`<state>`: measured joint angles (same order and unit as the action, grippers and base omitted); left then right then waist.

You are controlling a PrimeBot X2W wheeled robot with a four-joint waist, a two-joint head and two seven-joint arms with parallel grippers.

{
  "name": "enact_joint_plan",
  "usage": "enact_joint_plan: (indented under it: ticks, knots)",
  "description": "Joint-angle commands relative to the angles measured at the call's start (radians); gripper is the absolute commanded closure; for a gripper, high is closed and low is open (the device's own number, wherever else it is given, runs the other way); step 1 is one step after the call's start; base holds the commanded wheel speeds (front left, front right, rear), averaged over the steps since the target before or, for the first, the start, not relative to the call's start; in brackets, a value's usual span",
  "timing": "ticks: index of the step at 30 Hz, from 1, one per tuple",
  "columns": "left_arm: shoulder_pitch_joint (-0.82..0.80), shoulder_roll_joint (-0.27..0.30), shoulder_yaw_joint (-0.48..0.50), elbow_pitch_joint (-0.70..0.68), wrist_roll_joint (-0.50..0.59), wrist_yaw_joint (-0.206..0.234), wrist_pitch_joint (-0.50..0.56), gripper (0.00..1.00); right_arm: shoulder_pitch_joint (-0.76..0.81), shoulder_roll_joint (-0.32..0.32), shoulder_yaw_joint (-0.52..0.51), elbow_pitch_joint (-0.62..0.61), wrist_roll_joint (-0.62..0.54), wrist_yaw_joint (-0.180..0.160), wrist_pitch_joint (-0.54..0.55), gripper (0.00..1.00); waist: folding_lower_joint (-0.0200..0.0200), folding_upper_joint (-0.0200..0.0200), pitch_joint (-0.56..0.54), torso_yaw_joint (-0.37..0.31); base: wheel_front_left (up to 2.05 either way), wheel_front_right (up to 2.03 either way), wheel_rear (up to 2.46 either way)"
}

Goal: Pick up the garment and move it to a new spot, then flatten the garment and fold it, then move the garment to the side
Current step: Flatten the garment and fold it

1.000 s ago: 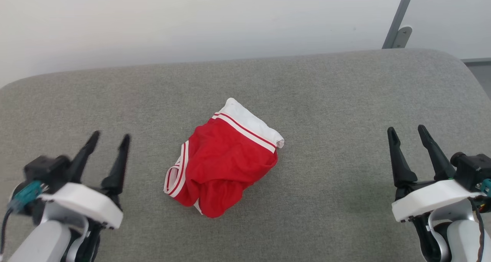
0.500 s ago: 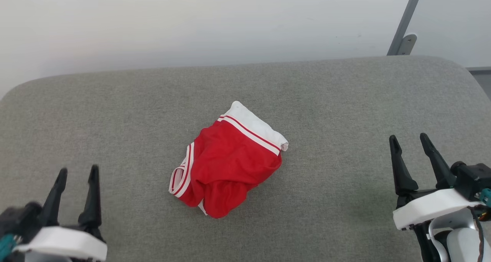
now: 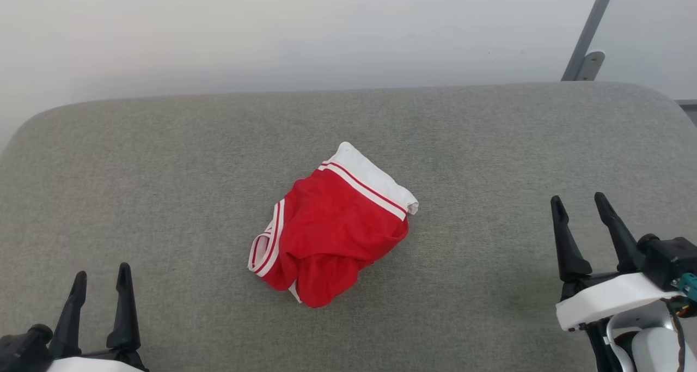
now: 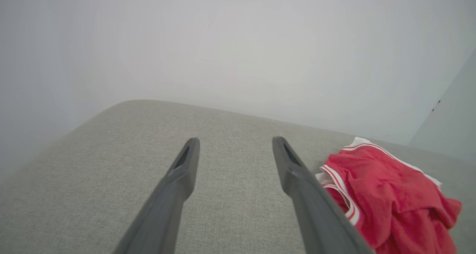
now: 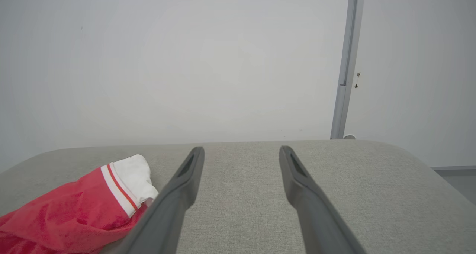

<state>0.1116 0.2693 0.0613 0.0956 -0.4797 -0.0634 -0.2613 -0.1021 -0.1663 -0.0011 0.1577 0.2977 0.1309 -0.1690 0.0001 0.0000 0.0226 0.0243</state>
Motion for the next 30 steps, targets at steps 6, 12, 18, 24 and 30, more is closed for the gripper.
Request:
enact_joint_plan:
  ticks: [6, 12, 18, 24, 30]
  knots:
    - [-0.012, -0.045, 0.035, 0.007, 0.037, -0.03, -0.005, 0.0, -0.006, -0.015, 0.028, 0.002, 0.014, 0.0, 0.015, 0.0, -0.0001, 0.0, 0.013, 0.022, 0.0, 0.0, 0.0]
    - [-0.036, -0.079, 0.047, 0.008, 0.061, -0.051, -0.005, 0.0, -0.063, -0.051, 0.085, 0.014, 0.033, 0.0, 0.062, 0.0, -0.0001, 0.0, 0.048, 0.057, 0.0, 0.0, 0.0]
    - [-0.076, -0.111, 0.031, 0.008, 0.083, -0.06, -0.005, 0.0, -0.165, -0.109, 0.166, 0.054, 0.069, 0.0, 0.139, 0.0, -0.0001, 0.0, 0.097, 0.11, 0.0, 0.0, 0.0]
    - [-0.116, -0.135, 0.003, 0.016, 0.096, -0.067, -0.005, 0.0, -0.289, -0.168, 0.273, 0.125, 0.138, 0.0, 0.236, 0.0, -0.0001, 0.0, 0.149, 0.171, 0.0, 0.0, 0.0]
    - [-0.147, -0.15, -0.028, 0.025, 0.089, -0.067, -0.005, 0.0, -0.391, -0.221, 0.369, 0.179, 0.207, 0.0, 0.327, 0.0, -0.0001, 0.0, 0.187, 0.22, 0.0, 0.0, 0.0]
